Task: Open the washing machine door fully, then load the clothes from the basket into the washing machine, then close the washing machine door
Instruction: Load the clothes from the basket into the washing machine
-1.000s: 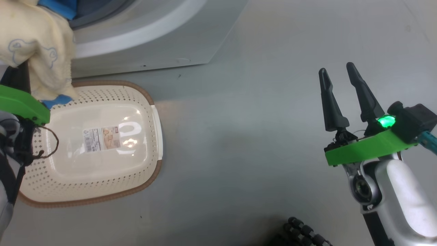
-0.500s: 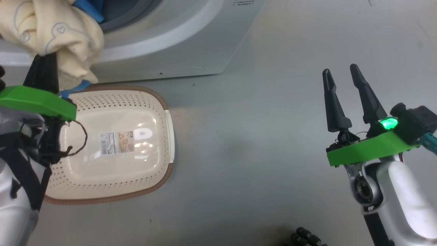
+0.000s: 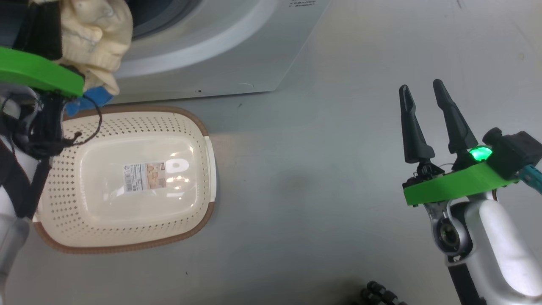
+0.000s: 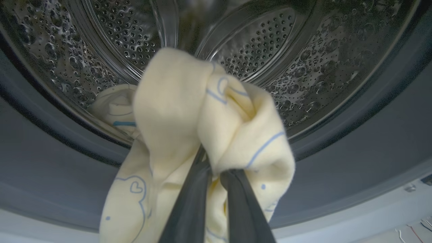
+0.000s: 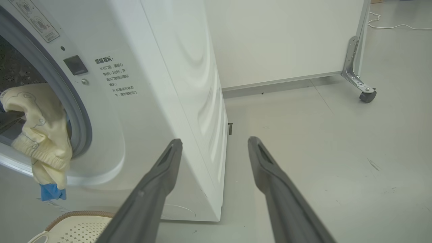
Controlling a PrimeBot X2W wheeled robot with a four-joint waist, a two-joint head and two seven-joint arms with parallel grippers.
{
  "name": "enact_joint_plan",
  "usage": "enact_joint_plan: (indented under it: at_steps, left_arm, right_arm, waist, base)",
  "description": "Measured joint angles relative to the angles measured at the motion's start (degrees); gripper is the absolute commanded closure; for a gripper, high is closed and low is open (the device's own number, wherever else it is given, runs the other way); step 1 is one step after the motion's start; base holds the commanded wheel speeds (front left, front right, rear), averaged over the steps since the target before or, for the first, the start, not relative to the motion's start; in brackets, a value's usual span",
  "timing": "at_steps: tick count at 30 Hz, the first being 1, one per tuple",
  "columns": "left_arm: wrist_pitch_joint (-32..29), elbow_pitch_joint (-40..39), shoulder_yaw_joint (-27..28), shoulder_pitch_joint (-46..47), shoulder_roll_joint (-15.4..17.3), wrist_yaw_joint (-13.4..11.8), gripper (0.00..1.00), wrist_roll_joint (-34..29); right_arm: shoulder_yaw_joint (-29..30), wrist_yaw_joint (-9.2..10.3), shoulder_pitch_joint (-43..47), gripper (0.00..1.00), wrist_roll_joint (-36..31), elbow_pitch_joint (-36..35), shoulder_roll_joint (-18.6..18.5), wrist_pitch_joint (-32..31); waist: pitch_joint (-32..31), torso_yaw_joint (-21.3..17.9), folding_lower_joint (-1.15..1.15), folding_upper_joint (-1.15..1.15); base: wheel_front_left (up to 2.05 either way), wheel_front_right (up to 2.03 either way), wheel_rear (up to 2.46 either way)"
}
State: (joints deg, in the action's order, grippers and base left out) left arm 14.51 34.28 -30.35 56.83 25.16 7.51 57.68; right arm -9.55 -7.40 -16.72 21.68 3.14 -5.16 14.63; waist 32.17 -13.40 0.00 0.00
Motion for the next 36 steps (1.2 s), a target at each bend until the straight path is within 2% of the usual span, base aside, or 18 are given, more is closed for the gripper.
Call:
enact_joint_plan:
  at_steps: [15,21,27,30,34,36]
  left_arm:
    - [-2.4,17.6,-5.4,15.9,-1.0,0.0,1.00,2.2]
    - [-1.3,22.3,-7.5,20.0,-1.8,0.0,1.00,1.1]
    - [-0.3,23.6,-8.4,23.2,-1.7,0.0,1.00,-1.9]
    - [-0.3,21.2,-5.3,25.0,-1.0,0.0,1.00,-5.8]
    - [0.1,14.9,3.1,25.3,-0.2,0.0,1.00,-14.1]
    - [0.1,14.3,4.1,24.8,-0.4,0.0,1.00,-15.3]
  right_arm:
    - [-1.5,0.00,-0.1,0.00,0.5,0.4,1.1,0.0]
    - [-2.0,0.00,-0.1,0.00,0.6,0.7,1.4,0.0]
    - [-2.3,0.00,-0.1,0.00,1.0,0.7,1.6,0.0]
    - [-2.4,0.00,-0.2,0.00,1.0,0.6,1.7,0.0]
    - [-2.8,0.00,-0.7,0.00,1.0,0.6,2.0,0.0]
    - [-2.9,0.00,-0.8,0.00,1.0,0.6,2.0,0.0]
  waist:
    - [0.5,-2.5,0.00,0.00]
    - [0.8,-4.0,0.00,0.00]
    - [1.3,-5.2,0.00,0.00]
    - [1.9,-5.6,0.00,0.00]
    - [3.0,-6.3,0.00,0.00]
    - [3.1,-6.5,0.00,0.00]
  base:
    - [0.00,0.00,0.00]
    - [0.00,0.00,0.00]
    - [0.00,0.00,0.00]
    - [0.00,0.00,0.00]
    - [0.00,0.00,0.00]
    - [0.00,0.00,0.00]
